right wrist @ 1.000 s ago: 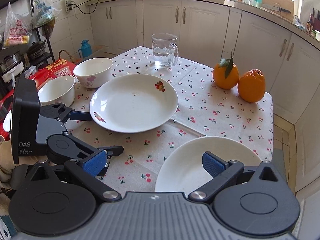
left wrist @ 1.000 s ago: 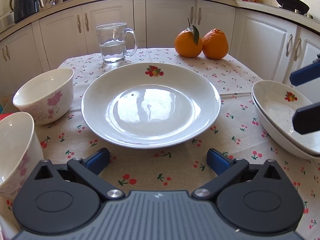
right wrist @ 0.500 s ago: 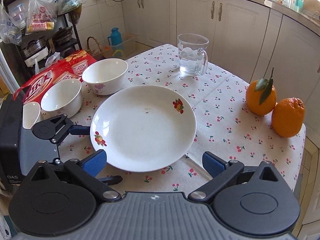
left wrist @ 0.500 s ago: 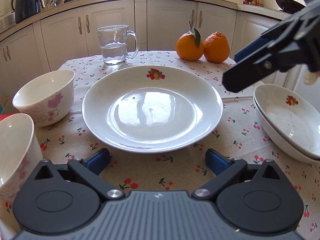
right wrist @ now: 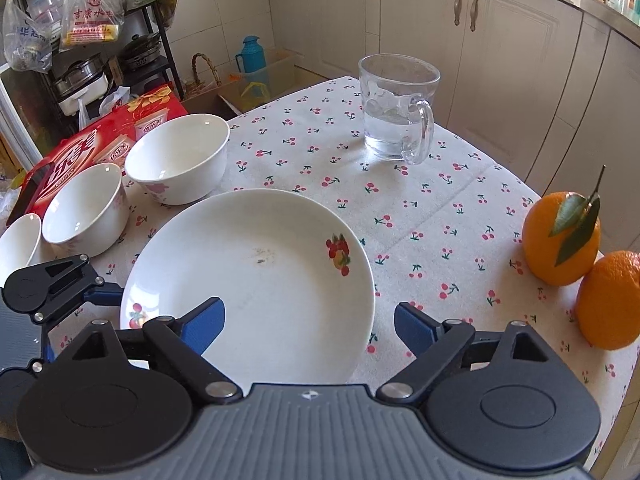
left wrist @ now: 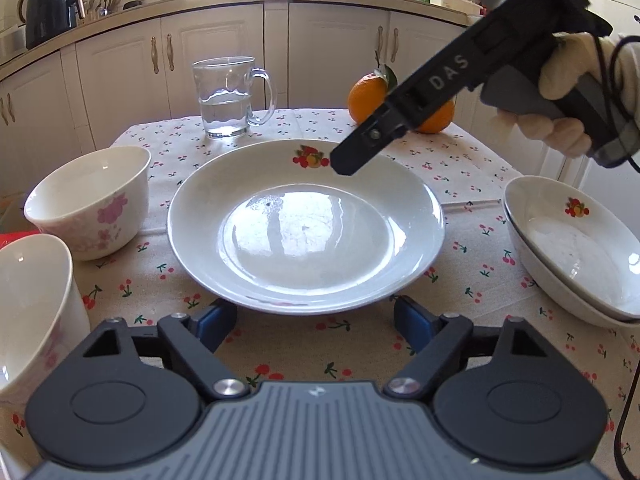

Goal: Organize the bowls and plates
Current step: 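Move the right tool to the rim of the fruit-decorated white plate, then close the right tool on the rim of the fruit-decorated plate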

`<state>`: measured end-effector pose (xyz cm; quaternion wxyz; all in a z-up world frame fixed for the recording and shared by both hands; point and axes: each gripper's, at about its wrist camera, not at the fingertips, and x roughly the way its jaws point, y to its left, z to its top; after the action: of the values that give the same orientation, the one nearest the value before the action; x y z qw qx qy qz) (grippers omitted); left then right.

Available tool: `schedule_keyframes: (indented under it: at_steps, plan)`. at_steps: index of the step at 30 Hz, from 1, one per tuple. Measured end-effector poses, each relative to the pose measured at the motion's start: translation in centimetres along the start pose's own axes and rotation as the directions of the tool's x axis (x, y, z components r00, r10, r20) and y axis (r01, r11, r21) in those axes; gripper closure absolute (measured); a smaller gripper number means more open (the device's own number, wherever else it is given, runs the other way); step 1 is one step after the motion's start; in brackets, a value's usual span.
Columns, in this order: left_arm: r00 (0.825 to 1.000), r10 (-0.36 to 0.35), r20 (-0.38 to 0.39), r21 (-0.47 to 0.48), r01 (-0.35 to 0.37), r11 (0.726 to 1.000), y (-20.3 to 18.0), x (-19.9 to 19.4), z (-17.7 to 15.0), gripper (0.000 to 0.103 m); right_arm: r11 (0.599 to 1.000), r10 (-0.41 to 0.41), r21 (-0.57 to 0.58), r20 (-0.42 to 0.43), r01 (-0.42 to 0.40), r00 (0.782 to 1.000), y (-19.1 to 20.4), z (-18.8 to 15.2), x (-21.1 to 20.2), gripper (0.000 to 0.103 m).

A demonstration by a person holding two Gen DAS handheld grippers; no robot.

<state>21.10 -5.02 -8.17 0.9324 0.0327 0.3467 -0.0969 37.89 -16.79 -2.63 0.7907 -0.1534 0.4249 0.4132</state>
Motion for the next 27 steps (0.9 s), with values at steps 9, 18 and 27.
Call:
schedule_keyframes:
  at_steps: [9, 18, 27]
  plan:
    - [1.0, -0.002, 0.008, 0.003, 0.002, 1.0, 0.1, -0.2, 0.0, 0.018, 0.997, 0.071, 0.013, -0.042, -0.071, 0.997, -2.4, 2.6, 4.0, 0.023]
    - [1.0, -0.005, 0.012, 0.001, 0.005, 1.0, 0.3, -0.4, -0.1, 0.018, 0.988, 0.153, 0.014, -0.065, -0.152, 0.986, -3.0, 3.5, 5.8, 0.026]
    - [1.0, -0.004, 0.009, 0.012, 0.004, 1.0, 0.2, -0.4, 0.0, 0.018, 0.976, 0.219, 0.014, -0.094, -0.219, 0.971, -2.9, 3.5, 6.5, 0.026]
